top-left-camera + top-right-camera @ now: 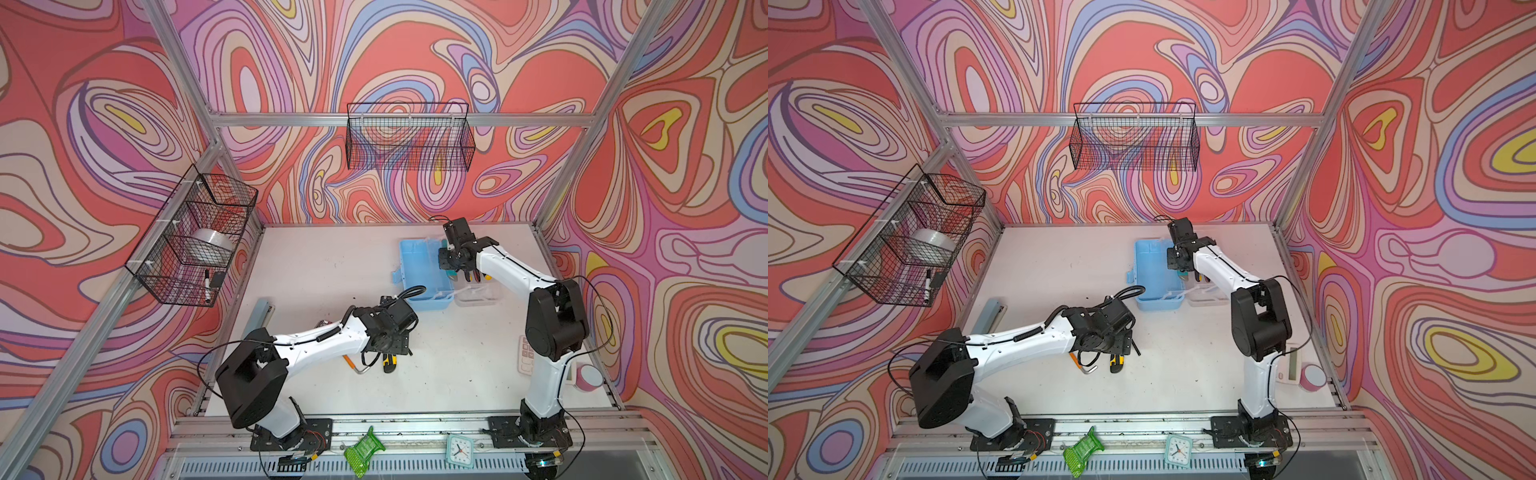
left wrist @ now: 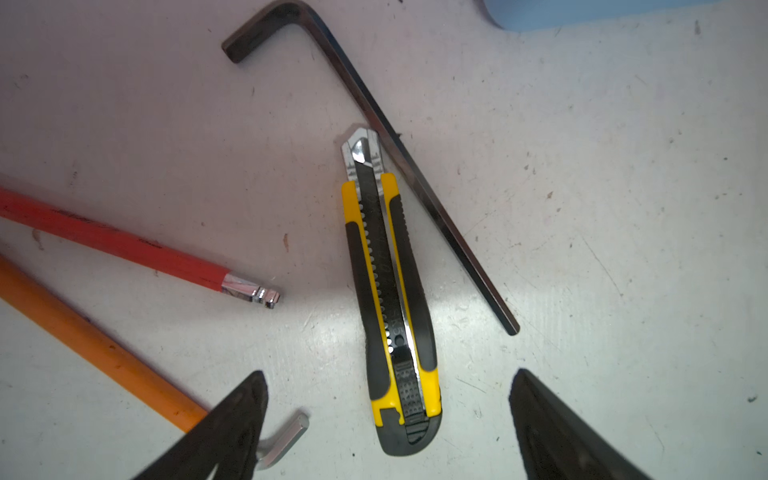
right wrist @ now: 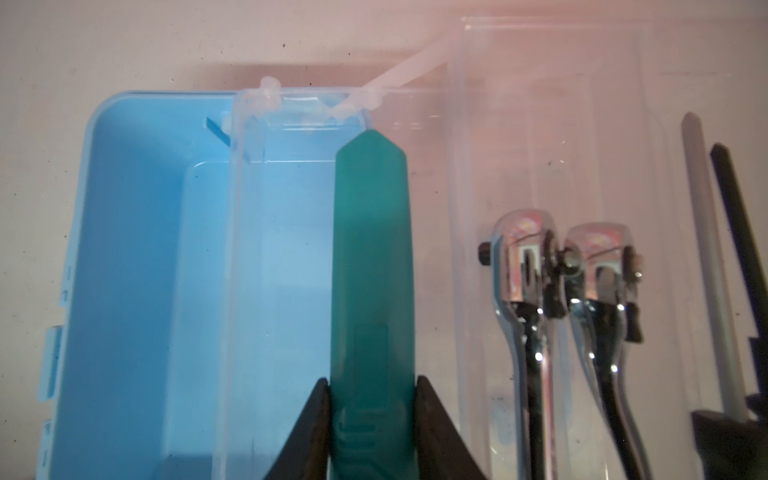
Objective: Pack the tool kit
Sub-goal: 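Carry the teal knife into the toolbox while the left gripper nears the yellow-black knife, then release the teal knife in the toolbox while the left gripper grasps the yellow-black knife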
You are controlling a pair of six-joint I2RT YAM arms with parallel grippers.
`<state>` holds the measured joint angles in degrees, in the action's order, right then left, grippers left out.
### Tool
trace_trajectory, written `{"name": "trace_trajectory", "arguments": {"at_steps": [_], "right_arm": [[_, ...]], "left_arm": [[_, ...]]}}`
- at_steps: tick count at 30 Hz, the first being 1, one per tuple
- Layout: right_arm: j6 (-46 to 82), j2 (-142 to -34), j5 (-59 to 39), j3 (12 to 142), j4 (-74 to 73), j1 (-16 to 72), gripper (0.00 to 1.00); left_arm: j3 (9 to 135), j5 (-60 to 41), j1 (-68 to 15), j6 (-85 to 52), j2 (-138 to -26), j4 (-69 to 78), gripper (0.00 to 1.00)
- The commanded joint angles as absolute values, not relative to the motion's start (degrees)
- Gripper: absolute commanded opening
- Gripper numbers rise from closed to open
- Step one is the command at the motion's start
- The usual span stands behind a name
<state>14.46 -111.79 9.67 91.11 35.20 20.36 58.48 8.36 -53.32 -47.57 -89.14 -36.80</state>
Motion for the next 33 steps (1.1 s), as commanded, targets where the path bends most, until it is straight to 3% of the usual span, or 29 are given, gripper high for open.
{"name": "trace_trajectory", "arguments": {"at_steps": [1,8,16,20,33], "right_arm": [[15.2,-112.8,12.0,91.8,36.6,20.0,0.33],[15.6,-111.9,9.8,91.8,35.6,20.0,0.47],[16.2,-108.1,7.5,90.2,33.5,20.1,0.48],[16.7,-105.7,5.7,89.2,32.3,20.1,0.48],[16.3,-96.9,5.0,83.4,30.5,20.0,0.45]], "left_arm": [[59.4,7.0,-53.5,-47.6,-89.9,-36.8,0.87],[59.7,5.6,-53.5,-48.4,-91.6,-36.0,0.80],[59.8,5.1,-53.6,-49.3,-93.2,-34.1,0.66],[60.1,4.4,-53.4,-49.5,-94.9,-33.9,0.54],[58.7,5.0,-52.6,-52.1,-95.6,-33.5,0.54]]}}
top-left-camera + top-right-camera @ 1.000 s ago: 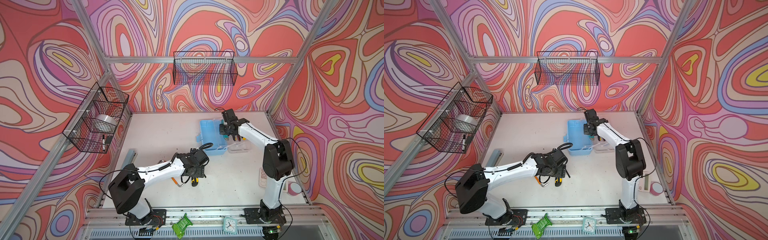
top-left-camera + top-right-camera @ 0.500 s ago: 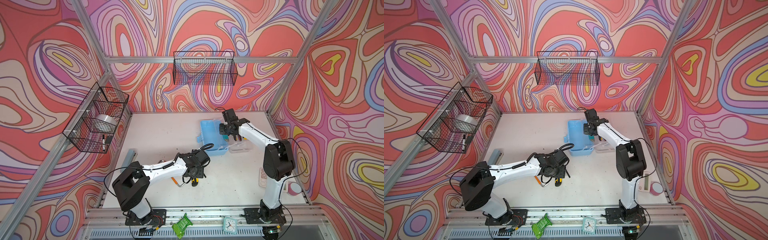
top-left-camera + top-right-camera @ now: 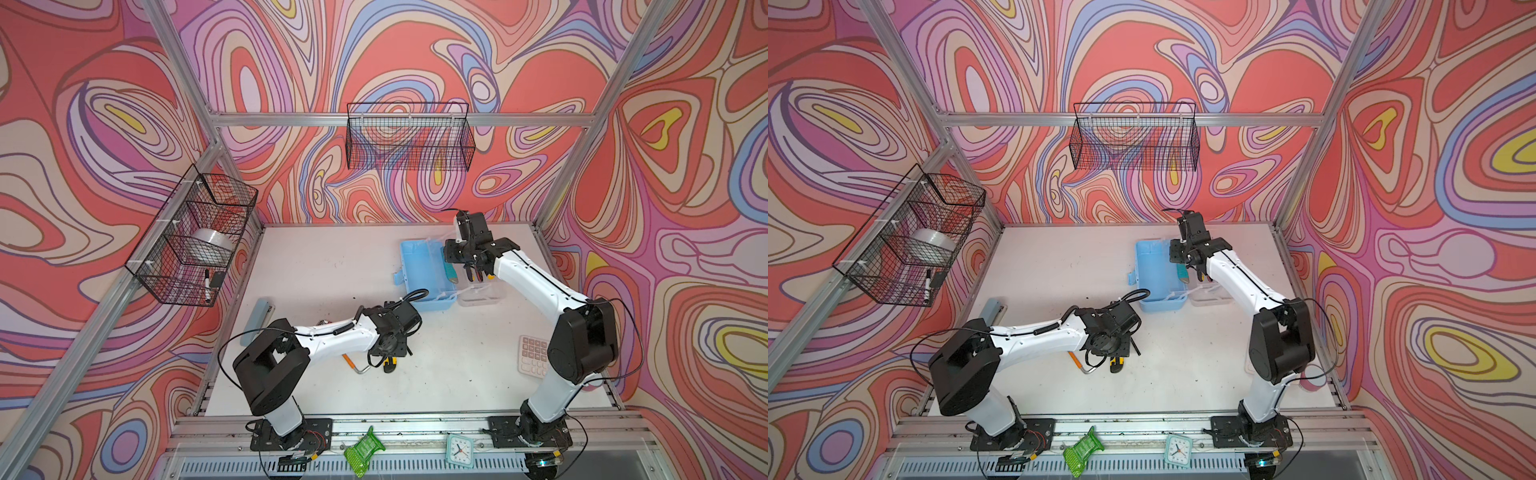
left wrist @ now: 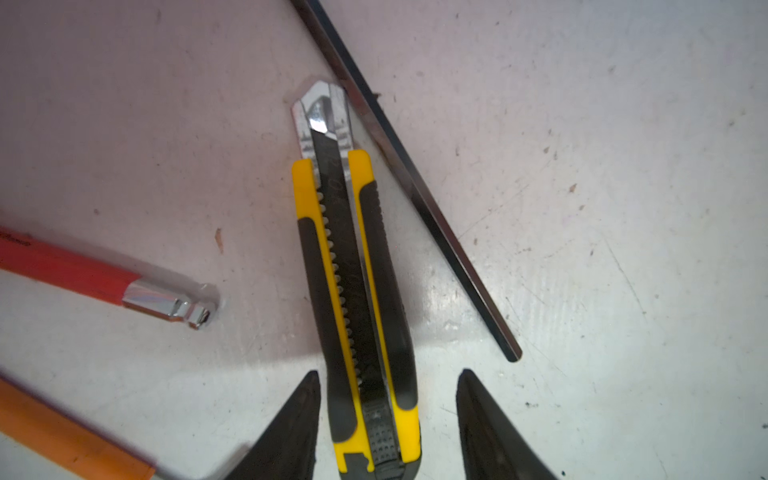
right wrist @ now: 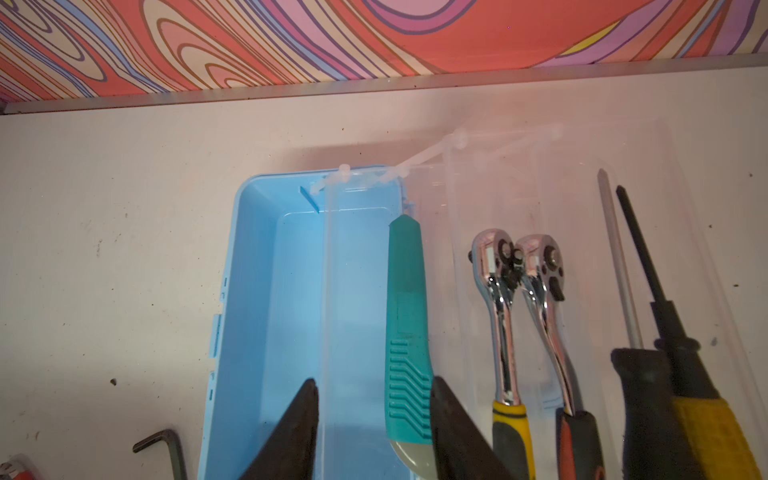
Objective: Pack the tool kit
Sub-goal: 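Release the teal knife in the toolbox while the left gripper grasps the yellow-black knife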
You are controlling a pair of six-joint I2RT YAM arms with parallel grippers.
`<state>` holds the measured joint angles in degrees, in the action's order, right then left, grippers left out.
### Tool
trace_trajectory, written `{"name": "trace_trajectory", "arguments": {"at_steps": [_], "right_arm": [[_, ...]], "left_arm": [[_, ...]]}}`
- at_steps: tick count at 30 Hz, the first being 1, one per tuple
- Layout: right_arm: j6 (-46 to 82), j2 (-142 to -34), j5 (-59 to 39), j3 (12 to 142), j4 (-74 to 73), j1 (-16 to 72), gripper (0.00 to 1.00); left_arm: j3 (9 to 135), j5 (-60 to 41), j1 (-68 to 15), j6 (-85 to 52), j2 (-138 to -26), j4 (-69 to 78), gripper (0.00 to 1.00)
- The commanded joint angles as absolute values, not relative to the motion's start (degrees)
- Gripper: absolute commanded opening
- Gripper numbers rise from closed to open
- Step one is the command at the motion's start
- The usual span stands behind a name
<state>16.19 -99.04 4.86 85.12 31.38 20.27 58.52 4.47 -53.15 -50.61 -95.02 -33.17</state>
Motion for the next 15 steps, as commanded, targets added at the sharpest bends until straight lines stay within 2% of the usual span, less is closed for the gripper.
{"name": "trace_trajectory", "arguments": {"at_steps": [1,15], "right_arm": [[16.1,-96.2,5.2,82.7,30.3,20.1,0.45],[15.0,-89.5,7.2,73.7,26.9,18.7,0.52]], "left_arm": [[58.7,5.0,-52.5,-52.2,-95.9,-33.7,0.54],[58.3,4.5,-50.5,-53.8,-96.5,-33.1,0.52]]}}
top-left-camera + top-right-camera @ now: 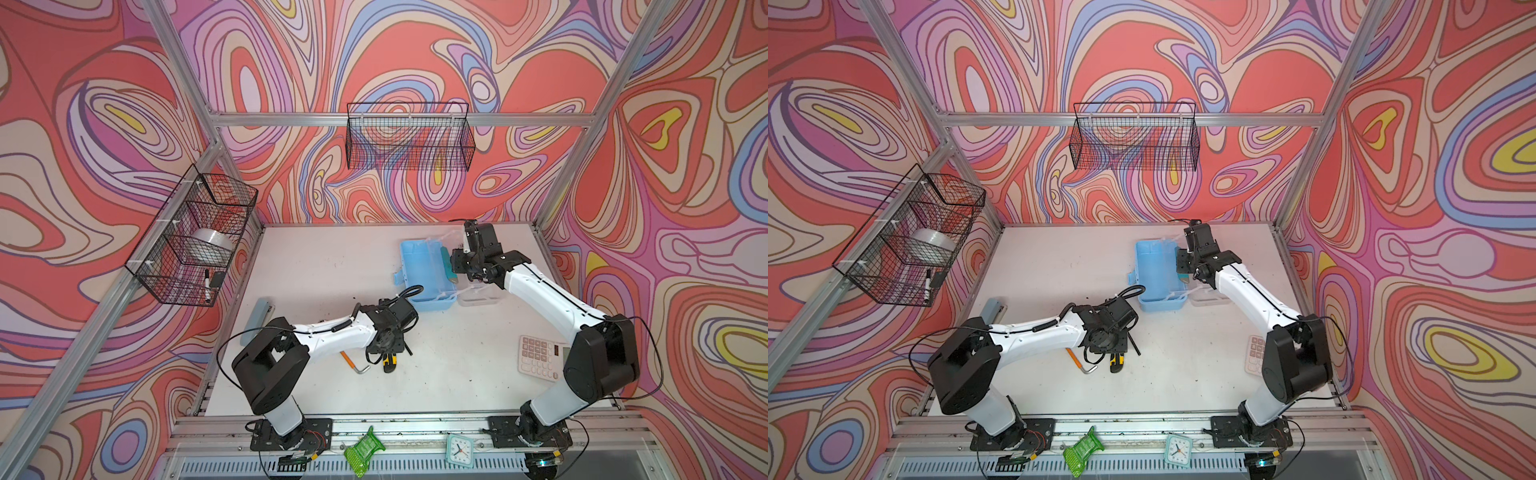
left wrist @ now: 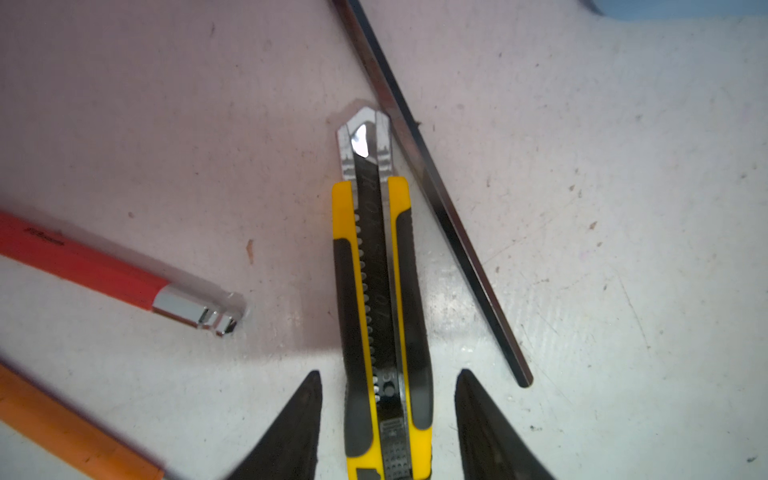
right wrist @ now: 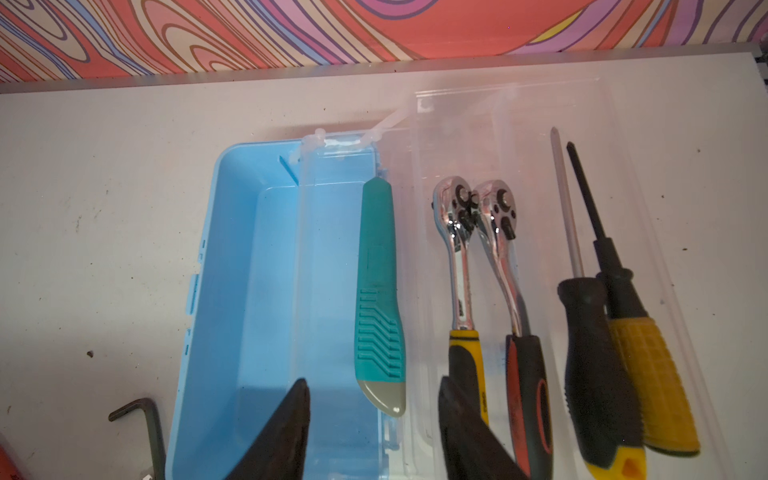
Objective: Pack the tool kit
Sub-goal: 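Release the teal knife in the toolbox while the left gripper grasps the yellow-black knife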
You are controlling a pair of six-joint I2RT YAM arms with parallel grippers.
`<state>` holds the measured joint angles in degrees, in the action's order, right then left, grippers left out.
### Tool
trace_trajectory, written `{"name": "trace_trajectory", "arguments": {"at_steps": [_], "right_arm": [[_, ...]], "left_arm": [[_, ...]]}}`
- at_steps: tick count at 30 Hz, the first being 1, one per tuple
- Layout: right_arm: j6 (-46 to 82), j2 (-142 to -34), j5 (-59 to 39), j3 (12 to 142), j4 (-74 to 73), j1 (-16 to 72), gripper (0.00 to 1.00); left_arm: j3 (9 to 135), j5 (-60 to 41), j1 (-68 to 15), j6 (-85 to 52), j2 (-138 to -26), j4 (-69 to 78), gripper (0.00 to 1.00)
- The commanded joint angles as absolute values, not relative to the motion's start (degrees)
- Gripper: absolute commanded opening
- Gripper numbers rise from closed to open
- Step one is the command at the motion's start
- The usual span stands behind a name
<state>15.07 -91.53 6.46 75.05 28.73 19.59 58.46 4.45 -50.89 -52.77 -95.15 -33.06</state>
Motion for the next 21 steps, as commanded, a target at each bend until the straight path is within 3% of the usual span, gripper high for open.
{"name": "trace_trajectory", "arguments": {"at_steps": [1,21], "right_arm": [[15.0,-89.2,7.1,73.3,26.8,18.4,0.52],[13.8,-84.7,6.7,68.2,26.2,15.0,0.53]], "left_arm": [[58.2,4.4,-50.3,-54.0,-96.7,-33.0,0.51],[60.7,4.0,-48.9,-52.5,-101.6,-34.1,0.36]]}}
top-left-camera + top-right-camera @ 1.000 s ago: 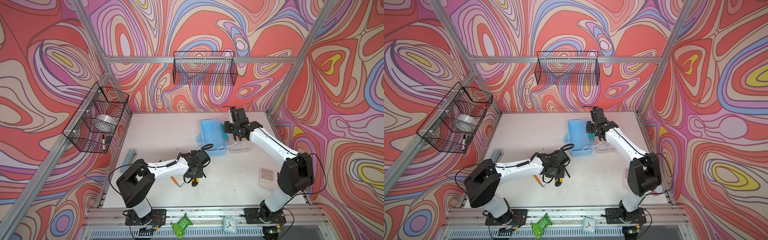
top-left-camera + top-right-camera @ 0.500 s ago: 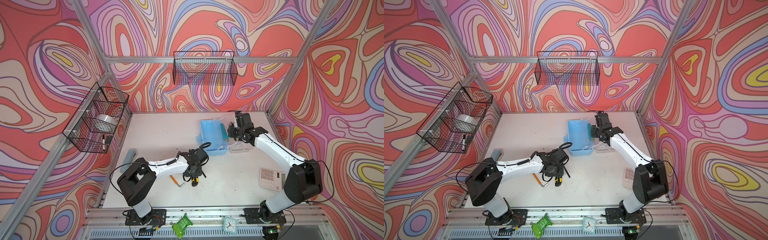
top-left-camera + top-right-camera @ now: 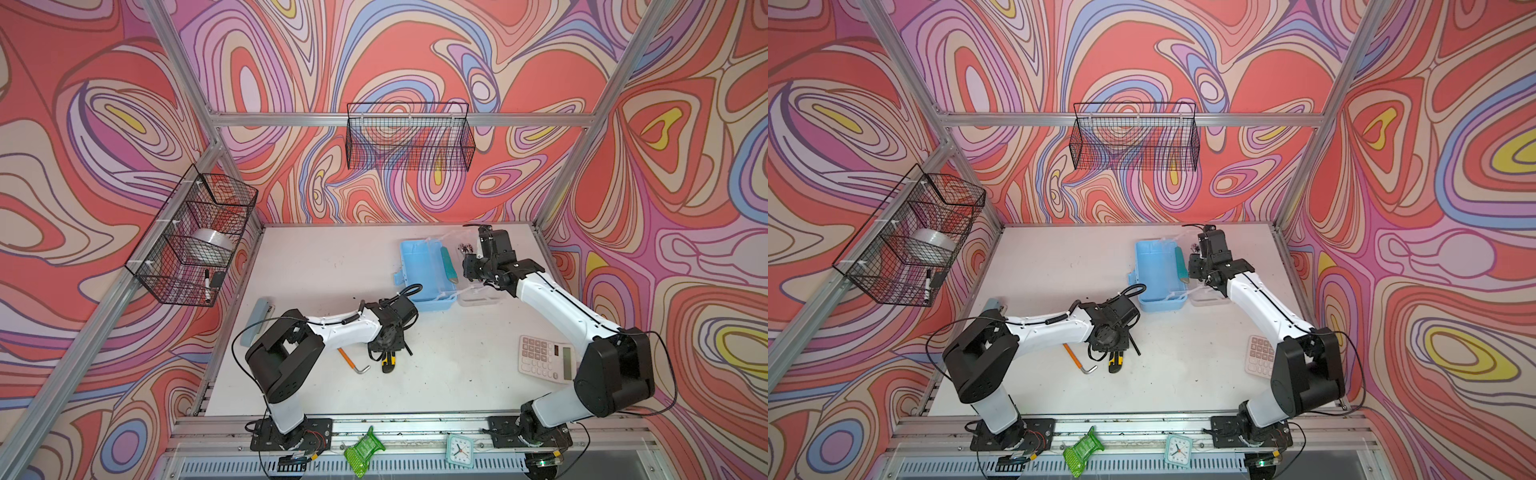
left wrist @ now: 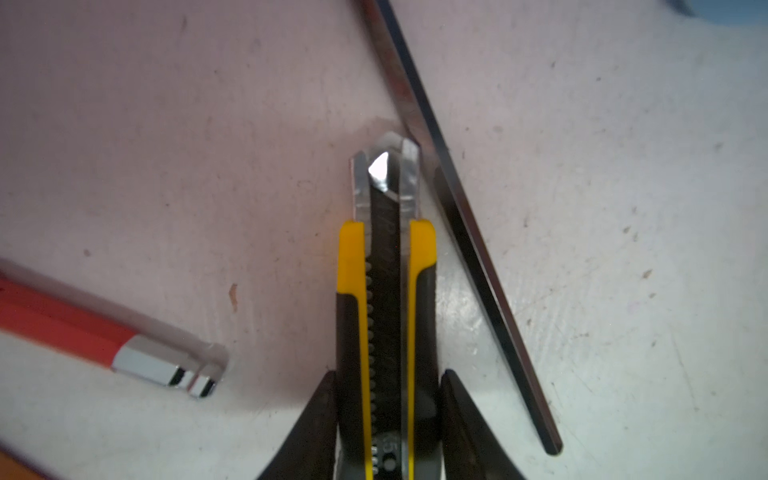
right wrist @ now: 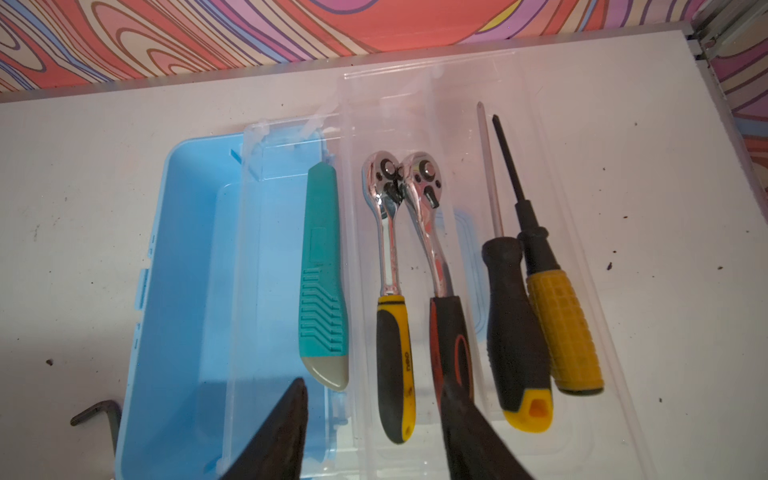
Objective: Pack the tool kit
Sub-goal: 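Release the teal knife in the toolbox while the left gripper grasps the yellow-black knife, then lift the yellow-black knife with the left gripper while the right gripper withdraws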
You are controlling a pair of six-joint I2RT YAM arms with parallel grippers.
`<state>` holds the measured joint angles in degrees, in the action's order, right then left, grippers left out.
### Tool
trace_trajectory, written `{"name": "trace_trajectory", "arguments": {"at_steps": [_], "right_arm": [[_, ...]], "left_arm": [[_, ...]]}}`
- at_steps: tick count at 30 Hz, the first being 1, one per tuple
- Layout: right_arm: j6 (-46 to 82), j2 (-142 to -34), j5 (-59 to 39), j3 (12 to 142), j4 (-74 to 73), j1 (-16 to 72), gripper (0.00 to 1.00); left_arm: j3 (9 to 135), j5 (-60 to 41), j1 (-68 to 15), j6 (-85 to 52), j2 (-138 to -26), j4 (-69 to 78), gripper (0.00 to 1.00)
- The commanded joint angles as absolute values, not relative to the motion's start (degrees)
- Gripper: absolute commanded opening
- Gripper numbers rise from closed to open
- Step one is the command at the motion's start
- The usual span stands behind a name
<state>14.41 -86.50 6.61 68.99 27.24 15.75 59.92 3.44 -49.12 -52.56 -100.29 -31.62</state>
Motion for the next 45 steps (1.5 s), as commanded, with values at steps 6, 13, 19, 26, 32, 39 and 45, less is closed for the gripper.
{"name": "trace_trajectory", "arguments": {"at_steps": [6,13,19,26,32,39,45], "right_arm": [[13.4,-84.3,5.6,67.2,25.6,13.7,0.54],[13.3,-83.8,3.0,66.0,24.4,11.8,0.55],[13.3,-83.0,1.3,64.7,23.1,9.5,0.55],[13.1,-82.6,-0.1,63.6,22.5,8.1,0.55],[12.2,-81.7,-1.9,61.3,20.6,6.0,0.56],[11.4,-80.5,-5.9,58.8,17.7,4.5,0.56],[10.4,-78.9,-6.8,57.5,15.9,4.4,0.56]], "left_arm": [[60.3,4.7,-48.9,-52.7,-101.3,-35.4,0.34],[61.3,5.5,-48.9,-52.4,-102.3,-38.4,0.46],[61.0,6.1,-48.9,-52.7,-102.4,-39.2,0.42],[60.7,5.4,-48.9,-53.0,-102.2,-38.3,0.29],[60.0,5.8,-48.9,-54.6,-99.3,-39.0,0.20],[61.1,7.8,-48.9,-55.6,-94.7,-39.2,0.17],[64.5,8.2,-48.9,-55.4,-94.4,-40.7,0.16]]}}
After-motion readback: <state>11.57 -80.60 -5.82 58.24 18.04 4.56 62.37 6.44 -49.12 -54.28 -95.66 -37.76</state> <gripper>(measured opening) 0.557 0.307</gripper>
